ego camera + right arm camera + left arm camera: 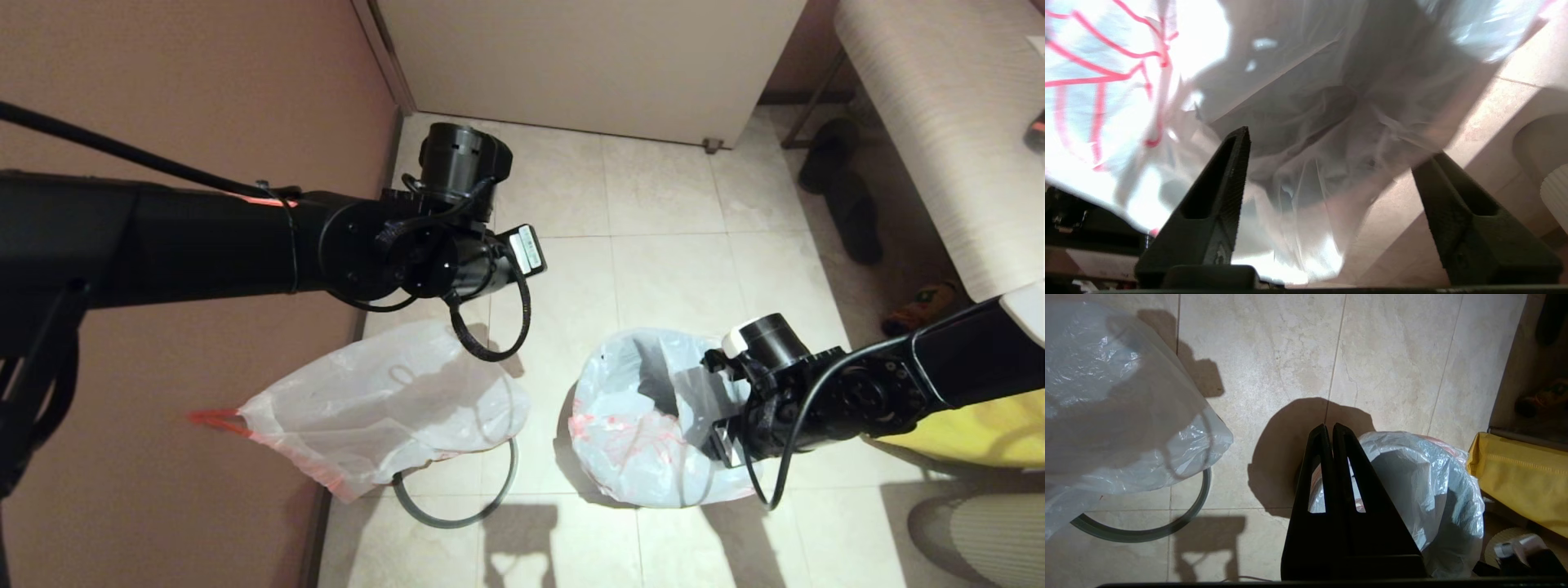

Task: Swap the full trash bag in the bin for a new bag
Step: Put the new garbage bag on the trash can

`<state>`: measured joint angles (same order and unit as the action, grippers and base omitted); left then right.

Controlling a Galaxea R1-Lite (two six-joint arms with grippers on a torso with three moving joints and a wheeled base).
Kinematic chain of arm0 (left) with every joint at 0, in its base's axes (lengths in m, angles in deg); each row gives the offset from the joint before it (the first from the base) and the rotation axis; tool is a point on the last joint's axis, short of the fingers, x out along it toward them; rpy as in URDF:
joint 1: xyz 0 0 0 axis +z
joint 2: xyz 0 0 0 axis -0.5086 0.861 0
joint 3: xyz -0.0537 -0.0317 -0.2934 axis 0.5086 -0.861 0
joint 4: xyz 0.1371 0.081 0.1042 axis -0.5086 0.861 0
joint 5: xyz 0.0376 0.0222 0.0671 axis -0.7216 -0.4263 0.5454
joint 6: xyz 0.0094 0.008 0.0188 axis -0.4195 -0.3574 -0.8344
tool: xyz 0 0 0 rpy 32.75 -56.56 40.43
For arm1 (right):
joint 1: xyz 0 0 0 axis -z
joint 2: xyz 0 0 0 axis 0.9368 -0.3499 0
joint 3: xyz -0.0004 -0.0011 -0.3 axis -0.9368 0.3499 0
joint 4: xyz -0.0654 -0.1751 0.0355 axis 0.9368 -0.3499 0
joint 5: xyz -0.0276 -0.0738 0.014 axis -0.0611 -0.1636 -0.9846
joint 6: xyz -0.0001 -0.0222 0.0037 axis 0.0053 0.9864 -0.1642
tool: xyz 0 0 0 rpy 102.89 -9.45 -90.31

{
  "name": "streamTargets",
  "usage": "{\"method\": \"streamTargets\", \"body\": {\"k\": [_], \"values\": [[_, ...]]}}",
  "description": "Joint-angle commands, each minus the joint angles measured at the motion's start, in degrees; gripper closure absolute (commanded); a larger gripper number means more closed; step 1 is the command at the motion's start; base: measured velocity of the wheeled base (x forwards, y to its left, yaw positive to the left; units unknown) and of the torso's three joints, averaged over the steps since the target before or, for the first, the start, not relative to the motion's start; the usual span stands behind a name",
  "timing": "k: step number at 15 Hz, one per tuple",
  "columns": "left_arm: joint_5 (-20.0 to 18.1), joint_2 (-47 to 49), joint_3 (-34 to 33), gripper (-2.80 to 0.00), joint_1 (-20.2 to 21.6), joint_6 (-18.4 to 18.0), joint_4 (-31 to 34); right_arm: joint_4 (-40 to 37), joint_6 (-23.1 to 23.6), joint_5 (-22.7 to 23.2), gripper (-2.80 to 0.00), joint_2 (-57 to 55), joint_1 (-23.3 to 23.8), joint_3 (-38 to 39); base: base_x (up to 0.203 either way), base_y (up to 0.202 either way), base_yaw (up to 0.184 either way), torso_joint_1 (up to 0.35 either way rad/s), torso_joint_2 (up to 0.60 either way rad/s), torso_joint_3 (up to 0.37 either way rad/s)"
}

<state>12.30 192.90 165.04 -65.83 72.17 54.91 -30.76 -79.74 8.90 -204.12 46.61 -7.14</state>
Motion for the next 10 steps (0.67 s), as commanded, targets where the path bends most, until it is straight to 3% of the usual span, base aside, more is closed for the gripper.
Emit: {"method": "streamTargets", "body": {"k": [1, 9, 10], "values": [[0.1, 0.2, 0.0, 0.00, -0.3, 0.2, 0.0, 0.0, 0.0, 0.0, -2.80, 3.7, -0.1, 3.1, 0.000, 0.000, 0.000, 0.000, 0.00, 0.000], [0.6, 0.0, -0.1, 0.00, -0.6, 0.2, 0.1, 0.0, 0.7, -0.3, -2.80, 16.6, 0.3, 10.7, 0.000, 0.000, 0.000, 0.000, 0.00, 0.000], [0.6, 0.0, -0.1, 0.00, -0.7, 0.2, 0.1, 0.0, 0.8, -0.2, 0.00, 16.5, -0.5, 10.5, 0.000, 0.000, 0.000, 0.000, 0.00, 0.000]]}}
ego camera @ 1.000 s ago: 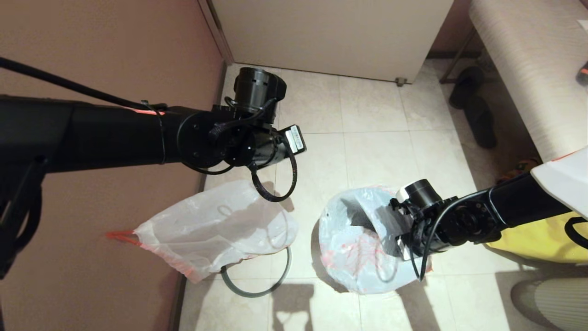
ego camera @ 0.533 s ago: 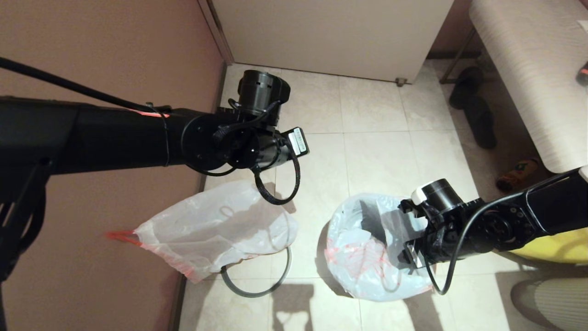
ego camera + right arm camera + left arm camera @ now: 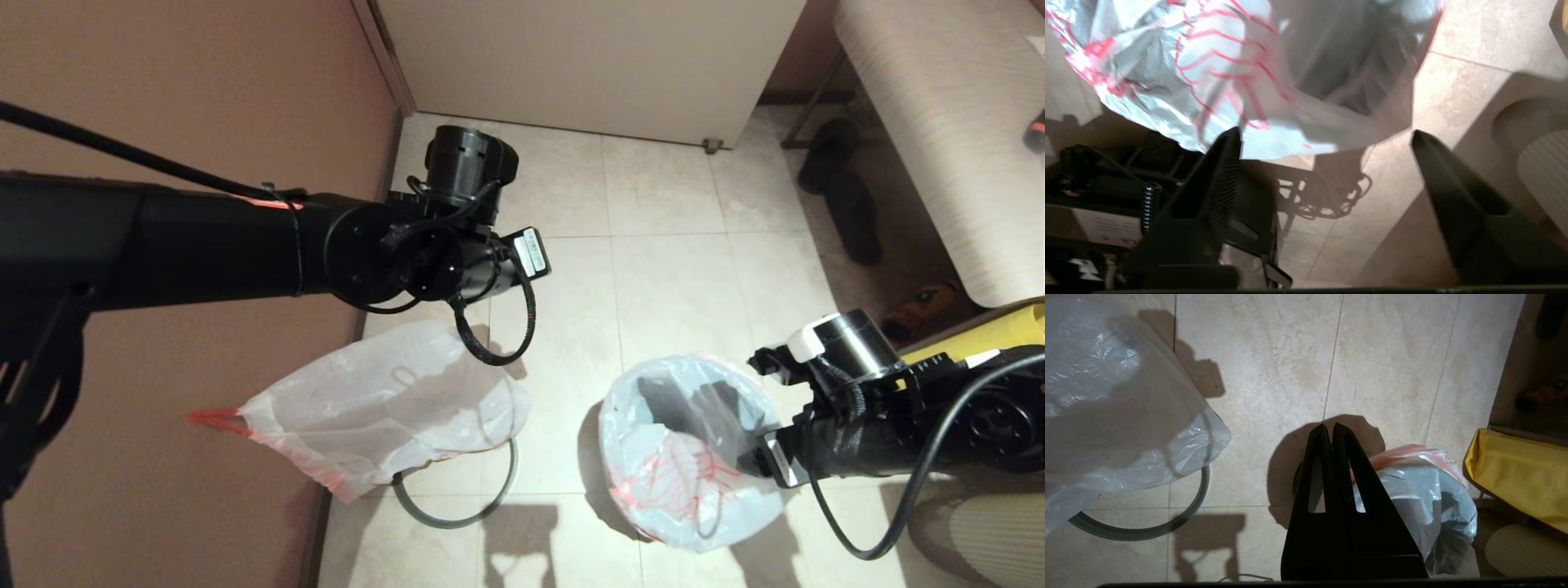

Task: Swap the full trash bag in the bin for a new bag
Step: Put the new garbage bag on the trash can

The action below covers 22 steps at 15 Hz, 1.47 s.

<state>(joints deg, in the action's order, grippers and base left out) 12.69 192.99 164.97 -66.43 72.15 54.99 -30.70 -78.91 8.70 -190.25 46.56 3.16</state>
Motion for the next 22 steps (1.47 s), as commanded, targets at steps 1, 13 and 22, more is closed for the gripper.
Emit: {"method": "streamTargets", "body": {"k": [1, 13, 22], "values": [[0.2, -0.1, 0.0, 0.00, -0.1, 0.2, 0.0, 0.1, 0.3, 0.0, 0.00, 0.7, -1.1, -0.4, 0.000, 0.000, 0.000, 0.000, 0.00, 0.000], [0.3, 0.4, 0.1, 0.00, 0.3, 0.2, 0.0, 3.0, 6.9, -0.9, 0.00, -29.8, -1.2, -20.5, 0.000, 0.000, 0.000, 0.000, 0.00, 0.000], [0.6, 1.1, 0.0, 0.00, 0.0, 0.2, -0.4, 9.1, 12.9, -3.8, 0.00, -55.0, 2.0, -44.7, 0.000, 0.000, 0.000, 0.000, 0.00, 0.000]]}}
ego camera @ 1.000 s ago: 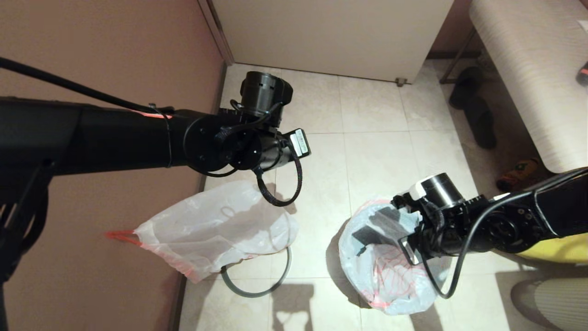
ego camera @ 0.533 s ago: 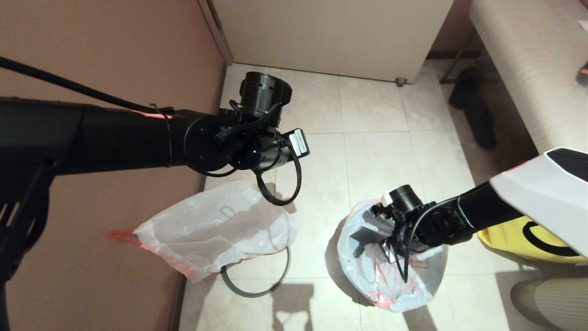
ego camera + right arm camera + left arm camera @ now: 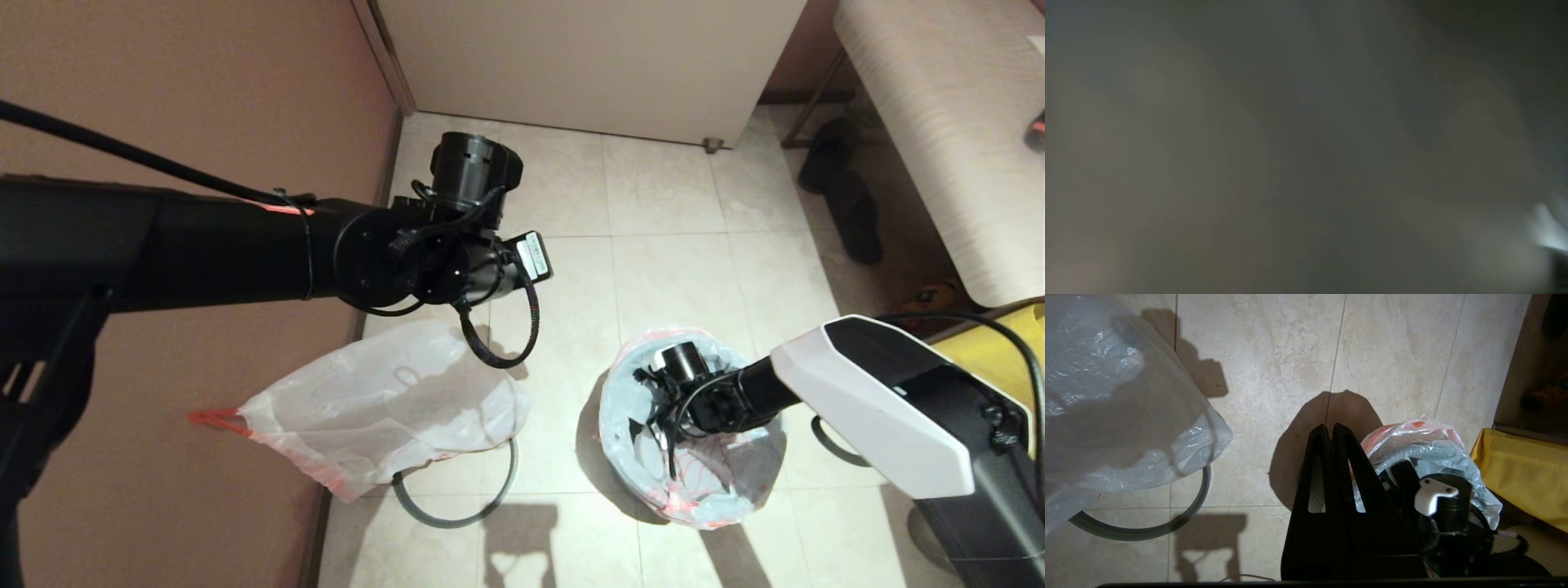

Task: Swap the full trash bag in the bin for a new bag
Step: Put the new garbage bag on the trash can

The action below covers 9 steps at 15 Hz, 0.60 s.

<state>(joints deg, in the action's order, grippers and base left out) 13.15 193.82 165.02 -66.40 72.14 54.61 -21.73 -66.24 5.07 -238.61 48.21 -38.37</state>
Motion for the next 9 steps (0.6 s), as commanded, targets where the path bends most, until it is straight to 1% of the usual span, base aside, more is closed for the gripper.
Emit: {"method": "streamTargets", "body": {"k": [1, 3, 5, 7, 9], "values": [[0.2, 0.3, 0.0, 0.00, 0.0, 0.2, 0.0, 0.5, 0.7, -1.0, 0.00, -8.7, 0.8, -5.4, 0.000, 0.000, 0.000, 0.000, 0.00, 0.000], [0.2, 0.5, -0.1, 0.00, -0.1, 0.2, 0.0, 1.3, 0.9, -2.4, 0.00, -11.1, 1.9, -7.4, 0.000, 0.000, 0.000, 0.000, 0.00, 0.000], [0.2, 0.8, -0.1, 0.00, -0.5, 0.2, 0.0, 2.4, 1.0, -2.4, 0.00, -12.3, 2.7, -7.6, 0.000, 0.000, 0.000, 0.000, 0.00, 0.000], [0.9, 1.1, -0.1, 0.00, -0.8, 0.2, -0.1, 2.5, 0.9, -3.1, 0.00, -12.1, 3.0, -6.8, 0.000, 0.000, 0.000, 0.000, 0.00, 0.000], [0.9, 1.2, -0.1, 0.00, -1.0, 0.2, -0.1, 2.6, -0.3, -3.3, 0.00, -9.3, 2.8, -4.3, 0.000, 0.000, 0.000, 0.000, 0.00, 0.000]]}}
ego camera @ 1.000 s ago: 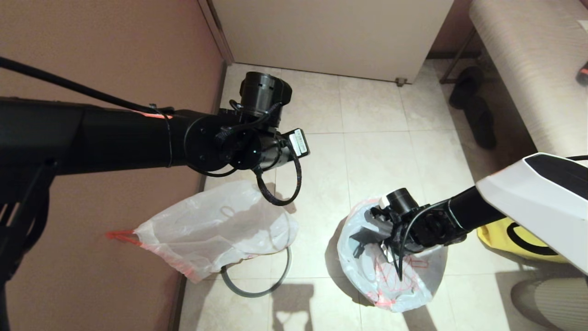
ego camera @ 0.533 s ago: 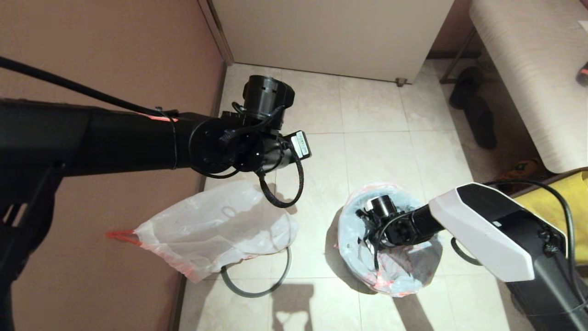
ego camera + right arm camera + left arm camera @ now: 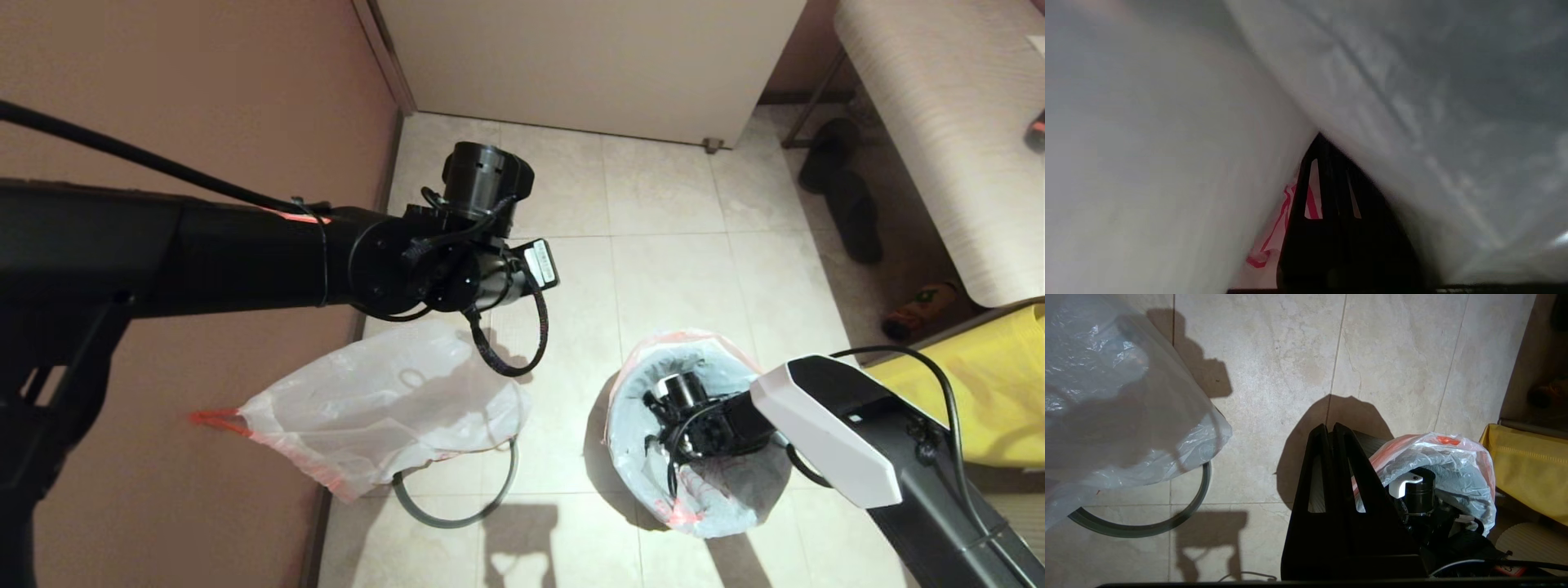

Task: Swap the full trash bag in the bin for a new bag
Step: Put the new garbage bag on the trash can

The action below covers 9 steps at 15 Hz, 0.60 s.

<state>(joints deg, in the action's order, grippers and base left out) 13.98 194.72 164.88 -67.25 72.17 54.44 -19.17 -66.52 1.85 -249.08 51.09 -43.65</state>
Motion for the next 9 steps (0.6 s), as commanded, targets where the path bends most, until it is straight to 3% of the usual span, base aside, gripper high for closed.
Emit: {"method": "streamTargets", "body": {"k": [1, 9], "values": [[0.1, 0.2, 0.0, 0.00, -0.2, 0.2, 0.1, 0.0, -0.8, 0.0, 0.00, 2.8, -0.3, 3.1, 0.000, 0.000, 0.000, 0.000, 0.00, 0.000], [0.4, -0.2, 0.1, 0.00, -1.8, 0.3, 0.2, 6.9, -5.2, 4.3, 0.00, 31.4, -3.1, 33.2, 0.000, 0.000, 0.000, 0.000, 0.00, 0.000]]}}
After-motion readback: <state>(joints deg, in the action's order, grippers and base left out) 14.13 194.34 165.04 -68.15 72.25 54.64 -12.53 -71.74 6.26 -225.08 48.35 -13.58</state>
